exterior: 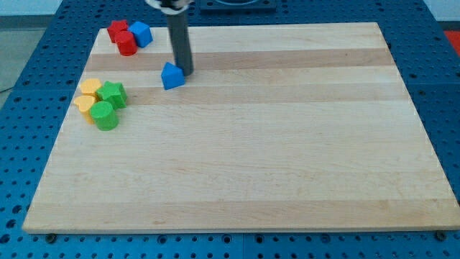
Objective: Push the blue triangle closer to the blue cube
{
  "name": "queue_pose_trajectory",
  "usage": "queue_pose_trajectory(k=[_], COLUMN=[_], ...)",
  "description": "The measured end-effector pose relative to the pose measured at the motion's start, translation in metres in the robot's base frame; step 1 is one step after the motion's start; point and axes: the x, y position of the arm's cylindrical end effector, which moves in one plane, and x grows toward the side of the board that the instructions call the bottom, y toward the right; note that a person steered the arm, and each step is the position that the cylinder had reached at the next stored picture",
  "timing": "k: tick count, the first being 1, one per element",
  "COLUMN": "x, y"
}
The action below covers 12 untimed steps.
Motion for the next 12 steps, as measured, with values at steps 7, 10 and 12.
queue_pose_trajectory(k=[7, 10, 12], x=[0.003, -0.032, -0.008], y=[-0.045, -0.079, -0.027])
